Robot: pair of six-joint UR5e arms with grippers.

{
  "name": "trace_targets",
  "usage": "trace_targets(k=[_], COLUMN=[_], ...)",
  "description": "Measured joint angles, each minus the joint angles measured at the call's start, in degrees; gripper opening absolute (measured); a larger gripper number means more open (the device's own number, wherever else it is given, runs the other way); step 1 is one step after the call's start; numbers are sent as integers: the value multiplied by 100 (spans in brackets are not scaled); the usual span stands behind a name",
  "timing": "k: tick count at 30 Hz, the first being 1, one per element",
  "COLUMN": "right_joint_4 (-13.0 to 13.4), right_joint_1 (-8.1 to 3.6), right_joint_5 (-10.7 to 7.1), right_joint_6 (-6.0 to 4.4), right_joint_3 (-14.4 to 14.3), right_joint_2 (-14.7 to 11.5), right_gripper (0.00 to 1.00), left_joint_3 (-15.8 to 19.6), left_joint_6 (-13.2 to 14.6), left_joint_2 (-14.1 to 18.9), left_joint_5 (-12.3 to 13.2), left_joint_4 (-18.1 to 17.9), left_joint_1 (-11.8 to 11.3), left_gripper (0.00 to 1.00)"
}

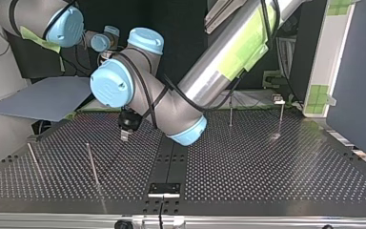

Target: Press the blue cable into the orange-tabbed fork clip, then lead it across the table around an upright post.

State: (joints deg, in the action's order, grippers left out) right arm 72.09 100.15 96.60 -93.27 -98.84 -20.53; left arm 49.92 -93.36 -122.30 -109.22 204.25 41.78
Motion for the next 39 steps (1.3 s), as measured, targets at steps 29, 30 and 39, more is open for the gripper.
trace_targets(k=[29, 30, 39], right_joint_4=[-9, -10, -96], right_joint_1=[0, 0, 20], right_joint_5=[0, 0, -155], right_joint_6=[0, 0, 4], right_joint_3=[10, 10, -24], right_joint_2=[0, 0, -143], right_gripper=[0, 0, 0], left_joint_3=[8, 8, 9], left_joint_6=[870, 864, 740], left_joint_2=[-4, -2, -2], left_joint_5=[-666, -617, -238], left_joint_4=[854, 872, 829], left_joint_1=[60, 71, 134], left_gripper=[100, 100, 100])
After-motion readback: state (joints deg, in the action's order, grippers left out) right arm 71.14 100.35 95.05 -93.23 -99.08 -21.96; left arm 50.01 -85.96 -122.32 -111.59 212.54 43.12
